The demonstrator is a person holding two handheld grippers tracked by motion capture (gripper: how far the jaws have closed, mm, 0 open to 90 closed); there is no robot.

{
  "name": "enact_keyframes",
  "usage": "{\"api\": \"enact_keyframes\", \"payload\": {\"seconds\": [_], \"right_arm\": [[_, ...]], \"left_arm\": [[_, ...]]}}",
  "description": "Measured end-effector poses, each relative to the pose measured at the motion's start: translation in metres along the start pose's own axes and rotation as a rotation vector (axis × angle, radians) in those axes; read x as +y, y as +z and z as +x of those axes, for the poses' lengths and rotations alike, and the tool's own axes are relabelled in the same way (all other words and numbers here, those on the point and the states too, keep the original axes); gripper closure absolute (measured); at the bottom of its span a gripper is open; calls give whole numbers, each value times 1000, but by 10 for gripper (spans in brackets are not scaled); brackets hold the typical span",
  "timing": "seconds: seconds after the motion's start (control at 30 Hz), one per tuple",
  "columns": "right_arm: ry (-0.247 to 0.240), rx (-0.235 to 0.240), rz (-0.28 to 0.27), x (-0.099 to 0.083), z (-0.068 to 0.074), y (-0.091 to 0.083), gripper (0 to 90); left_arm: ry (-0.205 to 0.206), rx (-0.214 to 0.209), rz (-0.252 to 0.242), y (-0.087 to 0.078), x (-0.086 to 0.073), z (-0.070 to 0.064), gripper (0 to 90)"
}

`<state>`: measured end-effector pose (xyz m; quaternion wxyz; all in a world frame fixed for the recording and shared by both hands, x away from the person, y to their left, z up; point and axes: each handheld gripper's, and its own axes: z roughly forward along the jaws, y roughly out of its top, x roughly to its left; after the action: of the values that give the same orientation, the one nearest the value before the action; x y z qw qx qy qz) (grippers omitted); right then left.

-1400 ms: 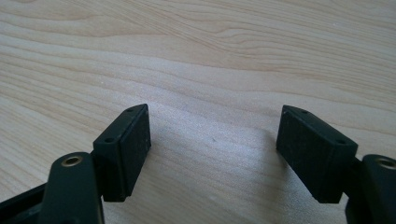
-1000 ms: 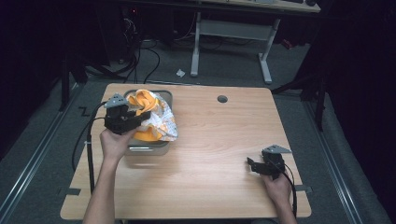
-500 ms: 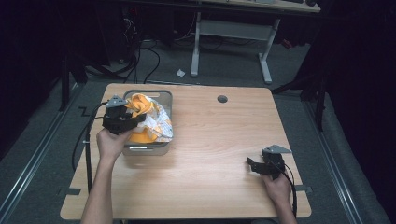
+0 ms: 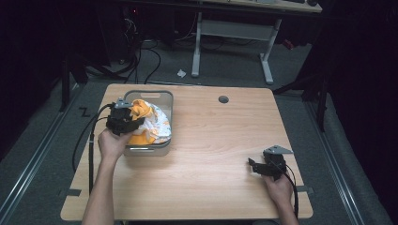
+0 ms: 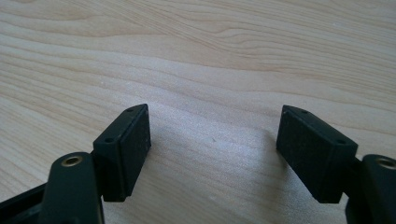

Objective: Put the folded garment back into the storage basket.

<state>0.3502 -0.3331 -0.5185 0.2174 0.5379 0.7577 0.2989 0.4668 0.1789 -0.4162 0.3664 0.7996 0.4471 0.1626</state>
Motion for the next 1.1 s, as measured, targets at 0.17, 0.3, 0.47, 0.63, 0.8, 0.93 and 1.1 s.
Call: {"api": "enact_keyframes", "payload": {"seconds": [0.17, 0.3, 0.47, 0.63, 0.8, 0.93, 1.1], "right_arm": [[0, 0, 0, 0, 0, 0, 264], [0, 1, 0, 0, 0, 0, 264], [0, 1, 0, 0, 0, 0, 264], [0, 0, 0, 0, 0, 0, 264], [0, 1, 0, 0, 0, 0, 264], [0, 0, 0, 0, 0, 0, 264], [0, 0, 0, 0, 0, 0, 264]], "left_arm": [[21, 23, 47, 11, -3, 0, 736], [25, 32, 69, 19, -6, 0, 725], [-4, 51, 126, 28, -9, 2, 669], [-39, 80, 148, 28, -10, 5, 546], [-56, 111, 65, 18, -7, 4, 427], [-54, 104, 17, 12, -4, 1, 414], [-46, 95, -29, 3, -2, -6, 405]]}}
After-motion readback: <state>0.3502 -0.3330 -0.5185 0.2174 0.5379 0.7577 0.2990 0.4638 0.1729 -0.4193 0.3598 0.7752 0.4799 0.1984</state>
